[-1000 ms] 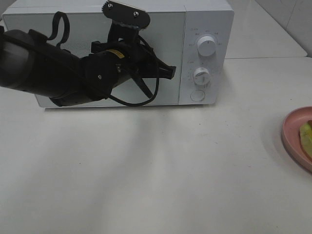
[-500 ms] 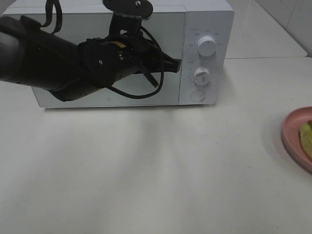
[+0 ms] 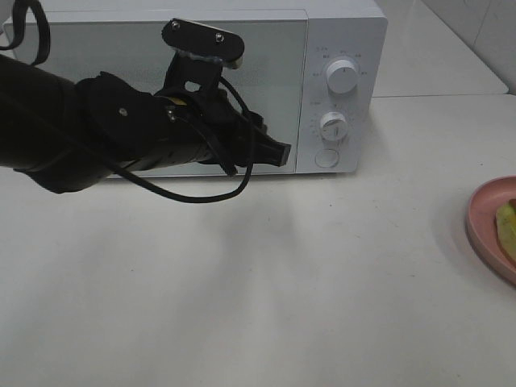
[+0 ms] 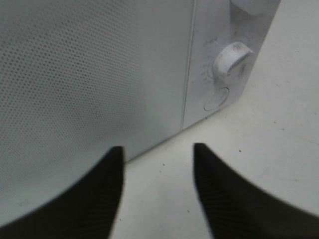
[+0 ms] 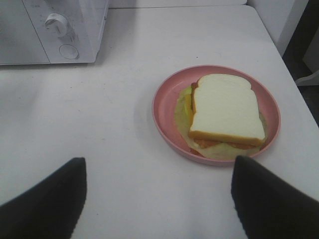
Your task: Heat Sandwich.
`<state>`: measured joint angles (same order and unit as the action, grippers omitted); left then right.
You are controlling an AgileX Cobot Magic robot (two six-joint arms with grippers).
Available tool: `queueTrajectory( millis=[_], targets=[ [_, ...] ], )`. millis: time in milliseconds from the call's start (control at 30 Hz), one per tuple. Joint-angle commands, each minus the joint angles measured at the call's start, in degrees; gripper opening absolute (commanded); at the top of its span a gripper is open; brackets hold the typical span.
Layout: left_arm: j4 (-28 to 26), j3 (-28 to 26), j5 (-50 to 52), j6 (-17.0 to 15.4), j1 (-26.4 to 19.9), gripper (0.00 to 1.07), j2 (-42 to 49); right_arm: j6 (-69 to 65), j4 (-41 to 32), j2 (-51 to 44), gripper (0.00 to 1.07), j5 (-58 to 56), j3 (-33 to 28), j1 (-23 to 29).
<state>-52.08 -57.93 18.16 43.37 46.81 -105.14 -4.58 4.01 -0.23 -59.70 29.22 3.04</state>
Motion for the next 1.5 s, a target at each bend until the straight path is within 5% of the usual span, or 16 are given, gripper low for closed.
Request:
queueTrajectory(
  millis=[33, 67, 333, 533, 633, 767, 800, 900, 1033, 1433, 1500],
  targets=[
    [-1.1, 0.7, -3.0, 0.0, 0.1, 0.95, 1.4, 0.5, -0.1, -1.4, 0.76, 0.3, -0.2, -0.3],
    [-1.0, 1.0, -5.2, 0.5, 0.1, 1.04, 2.1, 0.5, -0.1, -1.4, 0.76, 0.3, -0.2, -0.3],
    [1.6, 1.9, -19.5, 2.8, -2.6, 1.02, 5.4, 0.5, -0.1, -1.4, 0.76, 0.3, -0.2, -0.3],
    [3.6, 1.9, -34.7, 1.5, -10.2, 1.02, 7.6, 0.5, -0.1, -1.4, 0.76, 0.3, -0.2, -0.3],
    [6.6, 1.9, -37.7, -1.5, -12.6, 1.02, 8.7, 0.5, -0.1, -1.4, 0.76, 0.3, -0.2, -0.3],
    [23.0, 1.9, -45.5, -16.8, -18.5, 1.02, 12.4, 0.5, -0.1, -1.4, 0.76, 0.3, -0.2, -0.3],
    [23.0, 1.9, -45.5, -16.8, -18.5, 1.02, 12.4, 0.5, -0.1, -1.4, 0.76, 0.3, -0.2, -0.3],
    [31.5, 1.9, -51.9, -25.7, -23.3, 1.02, 14.8, 0.5, -0.1, -1.4, 0.76, 0.3, -0.2, -0.3],
    [32.9, 1.9, -55.4, -28.8, -28.0, 1.02, 16.6, 0.5, -0.1, -1.4, 0.76, 0.3, -0.2, -0.3],
    [38.7, 1.9, -65.0, -29.9, -34.8, 1.02, 21.3, 0.5, -0.1, -1.4, 0.76, 0.3, -0.2, -0.3],
    [41.8, 2.1, -68.0, -34.0, -34.8, 1.01, 22.5, 0.5, -0.1, -1.4, 0.76, 0.3, -0.2, -0.3]
  ],
)
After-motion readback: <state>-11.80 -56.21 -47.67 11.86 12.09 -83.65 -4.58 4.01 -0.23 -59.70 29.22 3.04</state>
